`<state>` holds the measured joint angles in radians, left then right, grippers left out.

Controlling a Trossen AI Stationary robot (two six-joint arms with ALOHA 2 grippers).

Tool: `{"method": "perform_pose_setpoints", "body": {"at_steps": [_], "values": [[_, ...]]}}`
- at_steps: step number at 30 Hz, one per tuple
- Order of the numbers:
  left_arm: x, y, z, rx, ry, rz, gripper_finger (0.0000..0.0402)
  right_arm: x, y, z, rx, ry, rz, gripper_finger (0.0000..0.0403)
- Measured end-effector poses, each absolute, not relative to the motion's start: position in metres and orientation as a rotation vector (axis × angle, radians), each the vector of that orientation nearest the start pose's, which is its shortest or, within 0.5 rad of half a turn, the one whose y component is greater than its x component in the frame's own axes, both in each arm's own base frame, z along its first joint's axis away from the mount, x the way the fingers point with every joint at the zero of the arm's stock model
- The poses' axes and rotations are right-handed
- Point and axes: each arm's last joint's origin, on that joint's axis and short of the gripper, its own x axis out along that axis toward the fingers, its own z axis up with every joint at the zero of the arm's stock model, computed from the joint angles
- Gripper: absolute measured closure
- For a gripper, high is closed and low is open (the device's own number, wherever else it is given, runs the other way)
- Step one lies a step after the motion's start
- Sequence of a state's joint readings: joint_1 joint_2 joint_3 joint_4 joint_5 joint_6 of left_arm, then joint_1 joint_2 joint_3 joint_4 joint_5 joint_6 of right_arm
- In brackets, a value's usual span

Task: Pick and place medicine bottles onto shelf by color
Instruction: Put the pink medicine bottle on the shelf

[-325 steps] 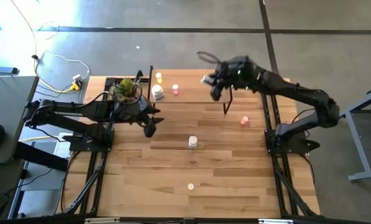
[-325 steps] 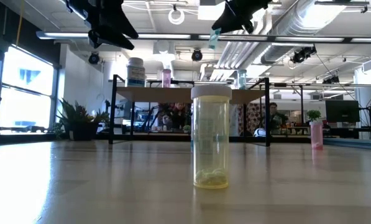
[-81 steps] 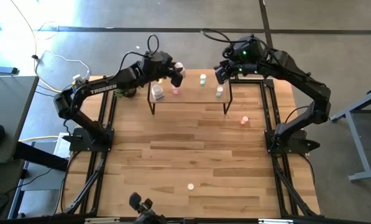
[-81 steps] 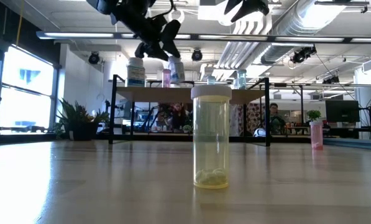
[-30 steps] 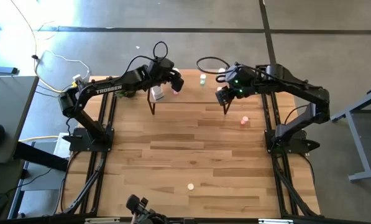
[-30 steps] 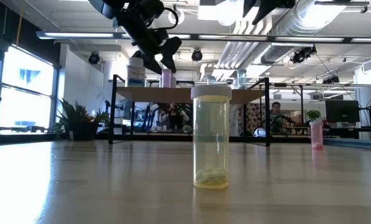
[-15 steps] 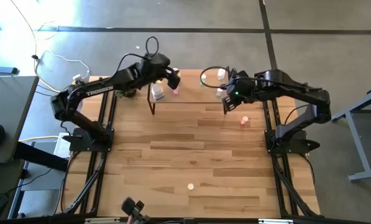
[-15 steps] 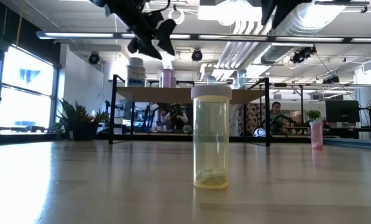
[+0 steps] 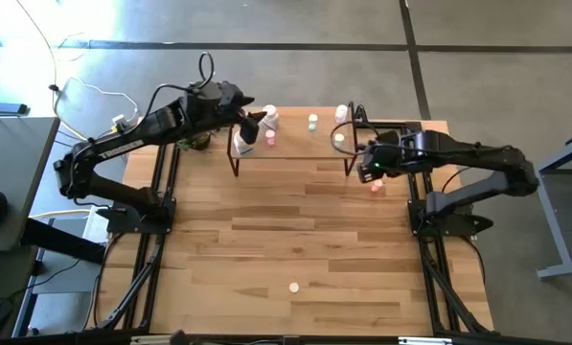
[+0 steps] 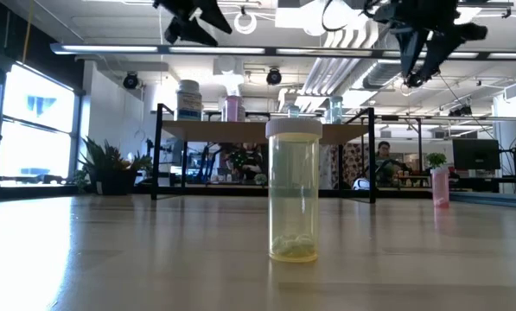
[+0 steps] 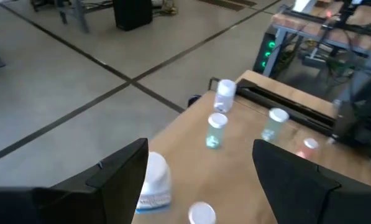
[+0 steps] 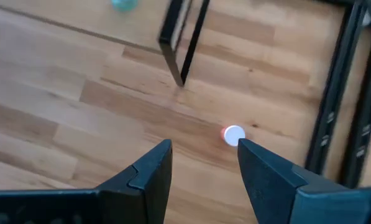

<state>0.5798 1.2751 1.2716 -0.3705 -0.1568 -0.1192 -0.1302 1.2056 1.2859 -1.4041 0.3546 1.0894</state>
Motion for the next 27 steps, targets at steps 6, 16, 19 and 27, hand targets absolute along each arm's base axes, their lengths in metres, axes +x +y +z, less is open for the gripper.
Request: {"method": "perform_pose_setpoints", "body": {"at_steps": [6, 16, 19, 27], "values": [[0.228, 0.134, 0.385, -0.219, 0.35, 0.616, 0.0122, 0.171, -0.032, 0.31, 0.868, 0.888, -1.115, 0.0229], [0.227, 0.111, 0.362, -0.313, 0.471, 0.563, 0.0122, 0.163, -0.03, 0.257, 0.971, 0.887, -1.204, 0.0229], [0.226, 0.105, 0.349, -0.331, 0.458, 0.566, 0.0122, 0.162, -0.03, 0.242, 0.988, 0.885, -1.224, 0.0229], [0.216, 0.098, 0.336, -0.367, 0.439, 0.591, 0.0122, 0.159, -0.031, 0.213, 0.99, 0.857, -1.28, 0.0229]]}}
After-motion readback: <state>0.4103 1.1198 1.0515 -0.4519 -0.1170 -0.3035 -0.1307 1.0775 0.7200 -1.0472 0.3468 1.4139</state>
